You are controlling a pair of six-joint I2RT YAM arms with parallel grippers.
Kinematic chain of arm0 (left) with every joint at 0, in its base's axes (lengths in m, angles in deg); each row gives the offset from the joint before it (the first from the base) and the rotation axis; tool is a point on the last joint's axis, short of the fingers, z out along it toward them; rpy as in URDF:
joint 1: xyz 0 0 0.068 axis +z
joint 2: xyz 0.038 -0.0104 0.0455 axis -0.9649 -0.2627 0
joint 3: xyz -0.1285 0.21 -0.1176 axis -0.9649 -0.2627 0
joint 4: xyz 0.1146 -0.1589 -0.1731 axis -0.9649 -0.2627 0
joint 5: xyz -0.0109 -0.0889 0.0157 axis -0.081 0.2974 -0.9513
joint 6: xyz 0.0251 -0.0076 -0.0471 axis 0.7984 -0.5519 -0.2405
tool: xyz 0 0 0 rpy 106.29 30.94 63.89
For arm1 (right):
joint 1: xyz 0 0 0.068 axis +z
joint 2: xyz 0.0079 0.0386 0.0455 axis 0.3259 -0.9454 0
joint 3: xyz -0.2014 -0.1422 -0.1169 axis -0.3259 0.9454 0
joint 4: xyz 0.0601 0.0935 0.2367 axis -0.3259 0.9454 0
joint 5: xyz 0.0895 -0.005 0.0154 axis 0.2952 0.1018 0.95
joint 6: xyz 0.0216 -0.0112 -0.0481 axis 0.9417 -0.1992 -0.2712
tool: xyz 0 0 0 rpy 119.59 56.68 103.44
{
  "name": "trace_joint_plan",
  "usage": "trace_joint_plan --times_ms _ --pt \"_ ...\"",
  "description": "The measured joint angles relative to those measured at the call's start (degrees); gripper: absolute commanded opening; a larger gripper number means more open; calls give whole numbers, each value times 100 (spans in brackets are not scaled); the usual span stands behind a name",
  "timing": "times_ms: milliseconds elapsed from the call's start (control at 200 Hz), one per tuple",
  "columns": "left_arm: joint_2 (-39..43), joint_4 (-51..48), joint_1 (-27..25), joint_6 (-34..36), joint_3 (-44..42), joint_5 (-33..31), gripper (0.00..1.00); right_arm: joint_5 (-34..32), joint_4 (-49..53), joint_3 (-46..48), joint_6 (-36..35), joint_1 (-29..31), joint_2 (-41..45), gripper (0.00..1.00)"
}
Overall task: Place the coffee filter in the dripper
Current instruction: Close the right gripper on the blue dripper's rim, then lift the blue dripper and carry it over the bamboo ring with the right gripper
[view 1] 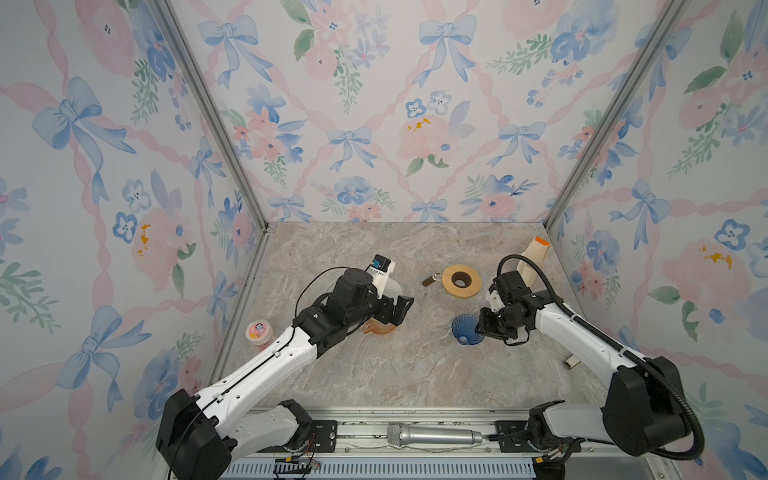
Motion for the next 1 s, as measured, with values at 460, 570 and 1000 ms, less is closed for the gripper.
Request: trace_joint_plan --times_ms 460,570,1000 --pt "-133 35 -2 0 22 2 98 2 -264 87 28 20 -192 21" --pt "-160 35 -2 -2 39 2 98 2 -313 109 22 20 -203 17" --pt "-192 39 -35 -42 144 4 98 81 -317 116 -59 20 -140 0"
